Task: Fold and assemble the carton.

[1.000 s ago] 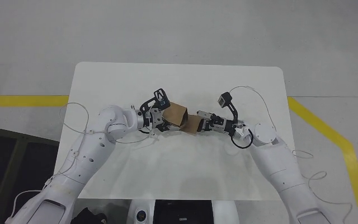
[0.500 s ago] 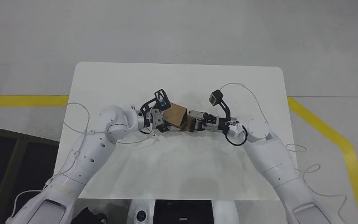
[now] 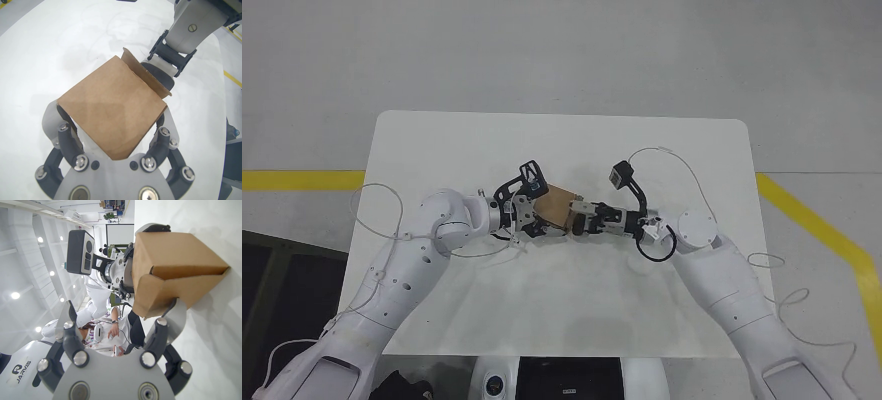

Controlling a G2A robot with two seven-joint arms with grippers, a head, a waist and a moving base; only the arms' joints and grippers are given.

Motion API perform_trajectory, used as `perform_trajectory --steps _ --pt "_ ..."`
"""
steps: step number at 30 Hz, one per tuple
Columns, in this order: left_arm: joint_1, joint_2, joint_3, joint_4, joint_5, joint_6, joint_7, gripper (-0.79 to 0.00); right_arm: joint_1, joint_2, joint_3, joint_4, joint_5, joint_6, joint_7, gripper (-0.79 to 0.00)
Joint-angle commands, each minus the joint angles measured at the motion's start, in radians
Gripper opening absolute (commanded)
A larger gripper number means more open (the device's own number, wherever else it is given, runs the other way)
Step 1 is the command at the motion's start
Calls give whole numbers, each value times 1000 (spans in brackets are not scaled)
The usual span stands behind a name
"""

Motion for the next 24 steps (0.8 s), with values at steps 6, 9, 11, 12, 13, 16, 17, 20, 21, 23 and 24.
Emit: perform_trajectory --steps 6,9,11,12,13,16,17,20,21,23,24 --pt "0 -1 1 1 0 2 -3 0 -9 8 14 2 -47 20 -15 -376" --pt "0 -1 1 1 3 2 -4 0 -15 11 21 3 -59 31 -22 -394" --pt "0 -1 1 2 4 1 -3 0 -20 13 25 4 -63 33 -23 -428" --pt "0 -1 1 2 5 1 -2 0 -21 14 27 5 -67 36 -24 -440" --pt "0 -1 1 3 5 0 -2 0 -23 15 29 5 -70 38 -25 -446" --pt "0 -1 1 3 6 0 -1 0 -28 17 33 5 -74 40 -27 -474" --pt "0 -1 0 3 6 0 -1 0 -30 17 34 6 -76 41 -27 -489" --pt "1 -1 0 3 8 -3 -1 0 -31 19 37 9 -80 44 -29 -514" --pt "1 -1 0 3 8 -3 -1 0 -32 19 38 10 -80 44 -29 -520" --pt "1 0 -1 2 8 -4 -1 0 -31 19 38 12 -83 44 -29 -536" --pt "2 0 -1 2 8 -4 -1 0 -31 19 38 14 -84 44 -31 -542"
